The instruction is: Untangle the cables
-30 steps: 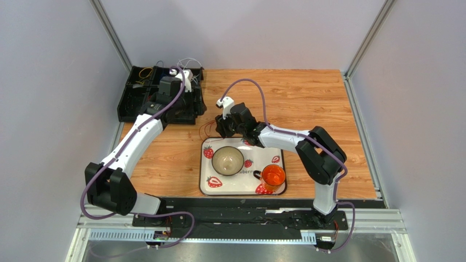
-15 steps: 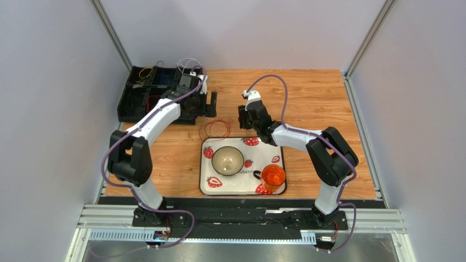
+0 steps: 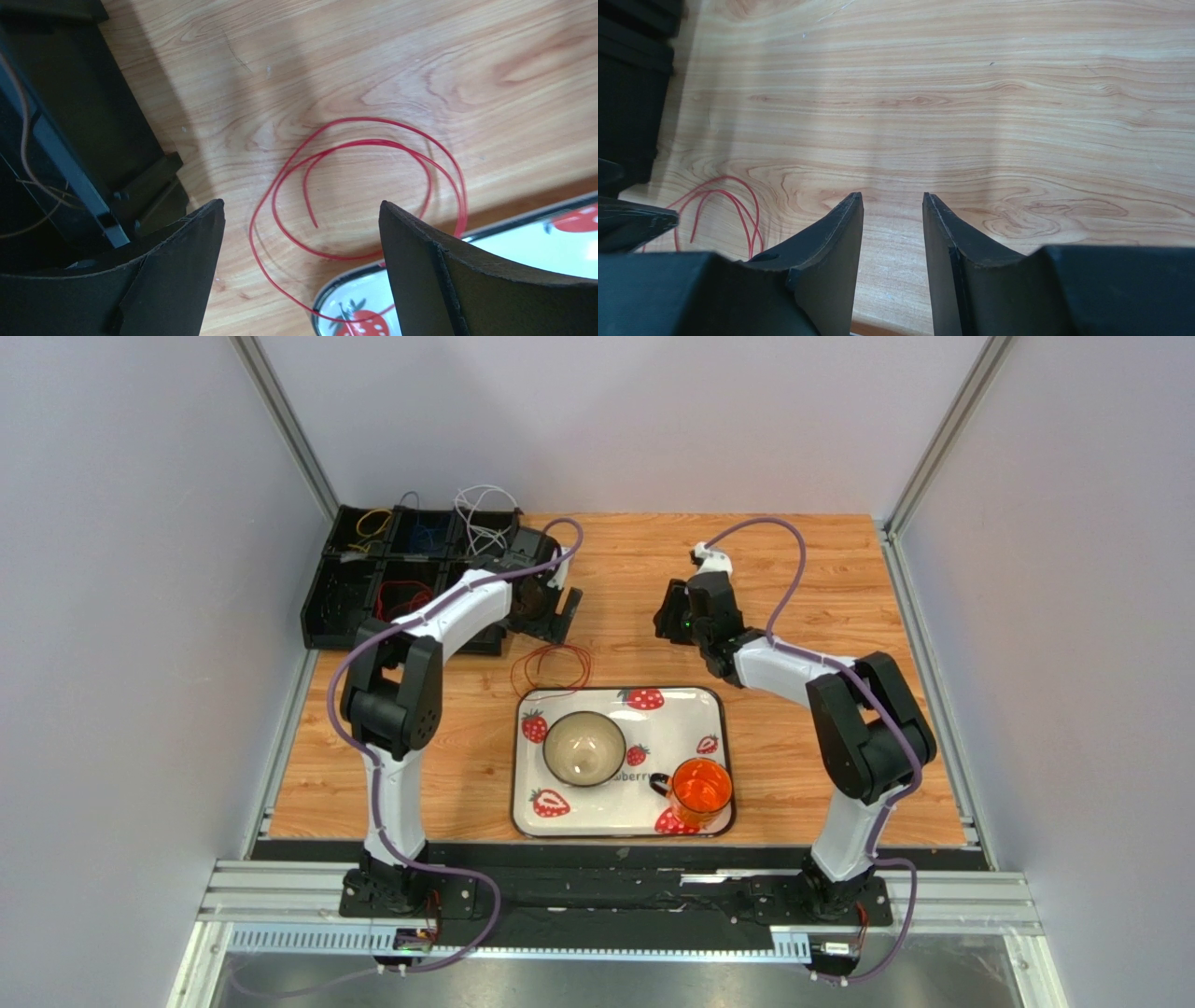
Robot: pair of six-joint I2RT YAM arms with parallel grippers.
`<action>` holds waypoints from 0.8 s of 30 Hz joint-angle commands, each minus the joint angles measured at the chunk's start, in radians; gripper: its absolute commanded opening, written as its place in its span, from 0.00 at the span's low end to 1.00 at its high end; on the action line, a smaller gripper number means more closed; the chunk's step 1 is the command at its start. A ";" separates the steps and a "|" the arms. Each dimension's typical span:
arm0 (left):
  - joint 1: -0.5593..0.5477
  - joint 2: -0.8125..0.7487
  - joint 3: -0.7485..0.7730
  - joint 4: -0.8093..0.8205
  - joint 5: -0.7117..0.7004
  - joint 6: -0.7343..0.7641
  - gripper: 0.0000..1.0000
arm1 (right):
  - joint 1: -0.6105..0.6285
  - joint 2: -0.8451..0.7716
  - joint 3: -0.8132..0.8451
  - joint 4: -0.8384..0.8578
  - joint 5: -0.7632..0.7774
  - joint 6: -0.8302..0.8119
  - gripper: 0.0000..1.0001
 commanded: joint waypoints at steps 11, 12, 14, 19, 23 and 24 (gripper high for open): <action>-0.002 0.135 0.112 -0.063 0.009 0.067 0.71 | -0.108 -0.026 -0.086 0.173 -0.212 0.155 0.39; -0.003 0.138 0.117 -0.075 0.009 0.067 0.71 | -0.120 -0.026 -0.090 0.196 -0.223 0.161 0.39; -0.003 0.148 0.129 -0.083 0.010 0.067 0.71 | -0.129 -0.024 -0.101 0.215 -0.249 0.178 0.39; -0.005 0.188 0.169 -0.130 0.038 0.072 0.67 | -0.146 -0.021 -0.112 0.238 -0.273 0.195 0.38; -0.006 0.195 0.175 -0.138 0.037 0.072 0.59 | -0.149 -0.019 -0.123 0.273 -0.309 0.202 0.37; -0.006 0.196 0.178 -0.141 0.037 0.073 0.59 | -0.149 -0.019 -0.123 0.281 -0.313 0.201 0.37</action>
